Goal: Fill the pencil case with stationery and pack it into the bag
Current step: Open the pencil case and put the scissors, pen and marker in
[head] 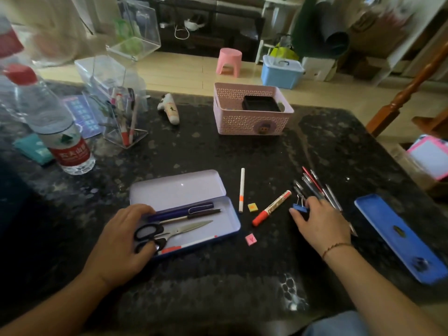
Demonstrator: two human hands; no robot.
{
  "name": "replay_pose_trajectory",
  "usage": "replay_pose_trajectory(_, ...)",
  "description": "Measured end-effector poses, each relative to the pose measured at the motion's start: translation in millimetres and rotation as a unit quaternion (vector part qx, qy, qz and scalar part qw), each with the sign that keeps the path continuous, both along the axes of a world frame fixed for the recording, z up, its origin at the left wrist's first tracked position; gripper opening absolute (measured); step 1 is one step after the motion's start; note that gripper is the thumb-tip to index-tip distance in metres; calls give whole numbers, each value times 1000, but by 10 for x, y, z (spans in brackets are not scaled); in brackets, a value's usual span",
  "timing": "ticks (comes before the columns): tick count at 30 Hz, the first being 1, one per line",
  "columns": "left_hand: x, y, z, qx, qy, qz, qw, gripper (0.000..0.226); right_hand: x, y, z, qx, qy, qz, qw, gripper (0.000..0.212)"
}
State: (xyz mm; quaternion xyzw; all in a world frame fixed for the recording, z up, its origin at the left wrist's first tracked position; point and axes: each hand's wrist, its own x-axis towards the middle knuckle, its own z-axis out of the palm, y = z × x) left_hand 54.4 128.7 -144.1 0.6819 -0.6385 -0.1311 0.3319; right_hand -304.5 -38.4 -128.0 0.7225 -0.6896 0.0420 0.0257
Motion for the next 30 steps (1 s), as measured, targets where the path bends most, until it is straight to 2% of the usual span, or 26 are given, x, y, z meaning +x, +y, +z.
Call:
replay_pose_trajectory(4, 4, 5, -11, 0, -6, 3, 1000, 51, 91, -7, 87, 22, -5, -4, 1000, 27)
replay_pose_trajectory(7, 0, 9, -3, 2, -1, 5, 1000, 50, 115, 14, 231, 46, -65, -29, 996, 19)
replay_pose_trajectory(9, -2, 8, -2, 3, 2, 5, 1000, 50, 132, 50, 354, -2, -83, -25, 996, 20)
replay_pose_trajectory(10, -2, 5, -1, 5, 3, 6, 1000, 50, 170, 68, 425, -42, -74, 12, 996, 20)
replay_pose_trajectory(12, 4, 5, -6, 6, 4, 6, 1000, 49, 329, 82, 553, -61, -100, 168, 979, 21)
replay_pose_trajectory(14, 14, 5, -11, 1, 1, 5, 1000, 49, 589, 106, 667, 32, -113, 340, 933, 20)
replay_pose_trajectory(15, 16, 9, -11, -3, 0, 5, 1000, 49, 725, 118, 686, 75, -86, 396, 911, 18)
replay_pose_trajectory(17, 12, 12, -1, -4, 4, 5, 1000, 49, 936, 114, 638, 103, -15, 454, 885, 13)
replay_pose_trajectory(21, 2, 16, 4, -1, 9, 6, 1000, 50, 1138, 65, 497, 111, 66, 449, 884, 13)
replay_pose_trajectory(26, 12, 16, -10, 7, 10, 10, 1000, 50, 1217, 62, 448, 59, 141, 482, 863, 21)
replay_pose_trajectory(30, 14, 17, -14, 11, 10, 9, 1000, 50, 1281, 88, 496, 57, 195, 498, 843, 21)
